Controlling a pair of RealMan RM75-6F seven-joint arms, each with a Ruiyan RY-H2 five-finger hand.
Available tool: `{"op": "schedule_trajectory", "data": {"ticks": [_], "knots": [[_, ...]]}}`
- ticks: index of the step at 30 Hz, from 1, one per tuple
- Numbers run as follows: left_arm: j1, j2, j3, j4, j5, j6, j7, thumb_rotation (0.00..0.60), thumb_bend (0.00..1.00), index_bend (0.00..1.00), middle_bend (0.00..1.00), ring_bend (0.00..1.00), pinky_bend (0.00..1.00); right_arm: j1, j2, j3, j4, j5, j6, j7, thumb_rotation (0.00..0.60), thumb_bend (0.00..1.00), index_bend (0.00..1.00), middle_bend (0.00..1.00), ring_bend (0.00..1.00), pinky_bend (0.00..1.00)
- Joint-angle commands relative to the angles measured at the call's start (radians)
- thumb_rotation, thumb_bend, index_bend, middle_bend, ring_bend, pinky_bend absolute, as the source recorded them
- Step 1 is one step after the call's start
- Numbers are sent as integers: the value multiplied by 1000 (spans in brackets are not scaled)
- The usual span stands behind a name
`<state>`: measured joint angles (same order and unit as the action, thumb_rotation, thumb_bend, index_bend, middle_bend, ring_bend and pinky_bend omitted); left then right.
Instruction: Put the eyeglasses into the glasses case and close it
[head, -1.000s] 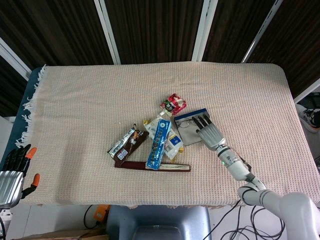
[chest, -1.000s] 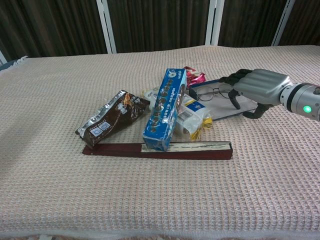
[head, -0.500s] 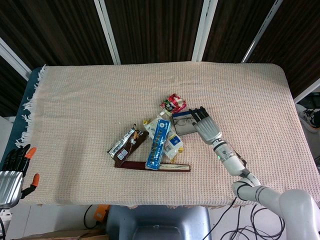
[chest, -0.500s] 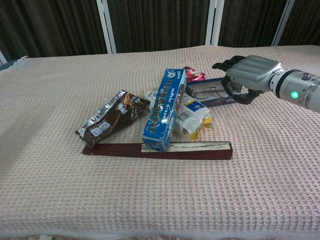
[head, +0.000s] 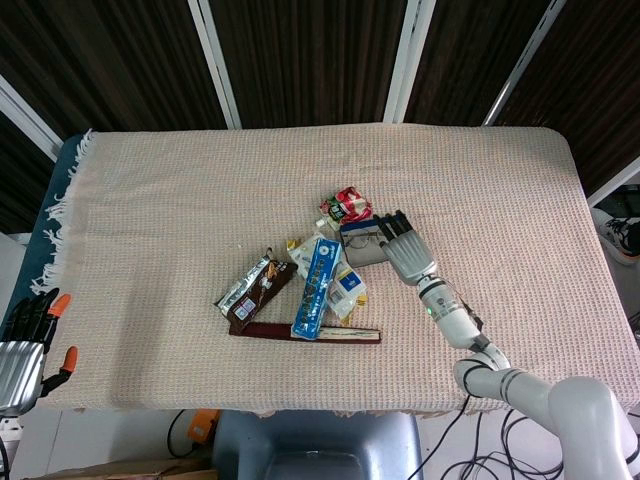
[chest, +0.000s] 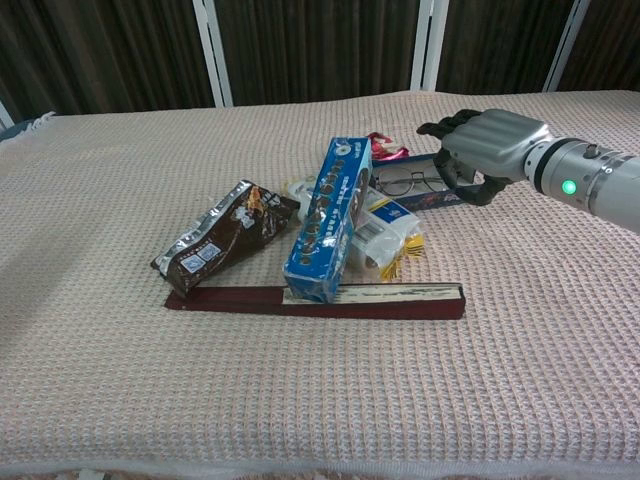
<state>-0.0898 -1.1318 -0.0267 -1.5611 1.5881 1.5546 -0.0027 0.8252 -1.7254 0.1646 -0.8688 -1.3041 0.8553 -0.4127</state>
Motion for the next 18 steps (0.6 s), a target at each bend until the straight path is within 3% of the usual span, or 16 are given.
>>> {"op": "schedule_trajectory", "data": {"ticks": [1, 18], "knots": [[1, 0, 1, 0, 1, 1, -1, 600, 439, 0, 0, 0, 34, 4, -7, 5, 7, 7, -3, -5, 600, 579, 710, 90, 0, 0], [-1, 1, 2, 1, 1, -4, -6, 600, 441, 0, 0, 0, 34, 35, -66, 40, 87, 57, -44, 22, 600, 579, 727, 116, 0, 0]]}}
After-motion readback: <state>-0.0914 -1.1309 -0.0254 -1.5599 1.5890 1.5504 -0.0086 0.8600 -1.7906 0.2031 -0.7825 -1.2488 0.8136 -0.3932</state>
